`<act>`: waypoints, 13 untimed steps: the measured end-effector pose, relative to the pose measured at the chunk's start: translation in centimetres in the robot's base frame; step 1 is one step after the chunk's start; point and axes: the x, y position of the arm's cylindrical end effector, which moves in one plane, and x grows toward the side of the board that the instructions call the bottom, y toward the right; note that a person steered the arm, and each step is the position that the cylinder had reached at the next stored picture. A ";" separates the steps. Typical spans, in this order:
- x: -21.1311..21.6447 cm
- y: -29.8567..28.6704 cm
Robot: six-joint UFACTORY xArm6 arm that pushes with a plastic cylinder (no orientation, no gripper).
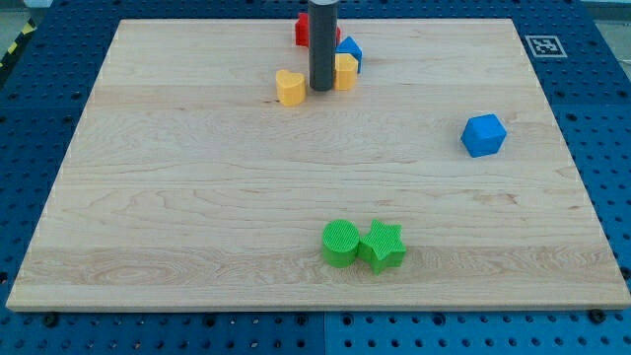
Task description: Push the yellow blocks in to the group of blocks
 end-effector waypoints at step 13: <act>-1.6 -6.4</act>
